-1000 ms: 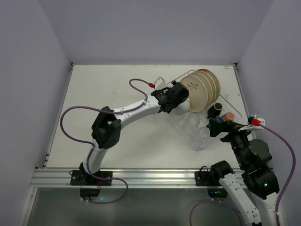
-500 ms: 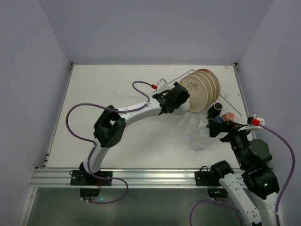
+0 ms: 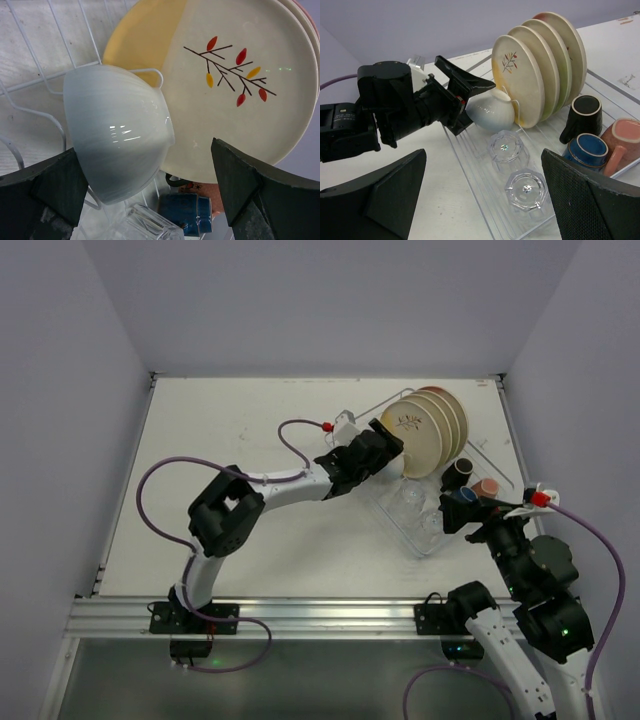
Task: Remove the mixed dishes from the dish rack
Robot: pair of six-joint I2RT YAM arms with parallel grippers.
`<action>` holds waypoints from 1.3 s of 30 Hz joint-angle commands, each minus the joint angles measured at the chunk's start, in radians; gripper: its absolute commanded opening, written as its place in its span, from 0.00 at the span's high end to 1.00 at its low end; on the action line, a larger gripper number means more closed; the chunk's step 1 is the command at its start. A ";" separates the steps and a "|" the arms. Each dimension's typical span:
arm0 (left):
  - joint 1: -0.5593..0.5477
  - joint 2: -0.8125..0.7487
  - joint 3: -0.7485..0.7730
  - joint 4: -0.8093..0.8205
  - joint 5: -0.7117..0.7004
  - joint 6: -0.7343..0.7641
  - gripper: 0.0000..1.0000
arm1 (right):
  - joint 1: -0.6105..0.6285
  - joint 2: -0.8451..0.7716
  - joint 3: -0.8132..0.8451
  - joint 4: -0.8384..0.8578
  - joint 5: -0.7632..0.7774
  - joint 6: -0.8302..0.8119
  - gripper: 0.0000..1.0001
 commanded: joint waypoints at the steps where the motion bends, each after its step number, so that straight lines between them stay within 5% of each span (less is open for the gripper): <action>1: 0.013 -0.054 -0.064 0.133 -0.011 0.050 0.01 | 0.000 0.018 -0.001 0.043 -0.021 -0.018 0.01; 15: 0.016 -0.048 -0.161 0.355 0.092 0.031 0.09 | 0.000 0.024 -0.001 0.045 -0.032 -0.018 0.01; 26: 0.018 -0.051 -0.232 0.490 0.109 0.017 0.25 | 0.000 0.027 0.002 0.040 -0.043 -0.022 0.01; 39: 0.016 -0.022 -0.273 0.624 0.129 -0.035 0.26 | 0.000 0.030 -0.002 0.045 -0.066 -0.025 0.01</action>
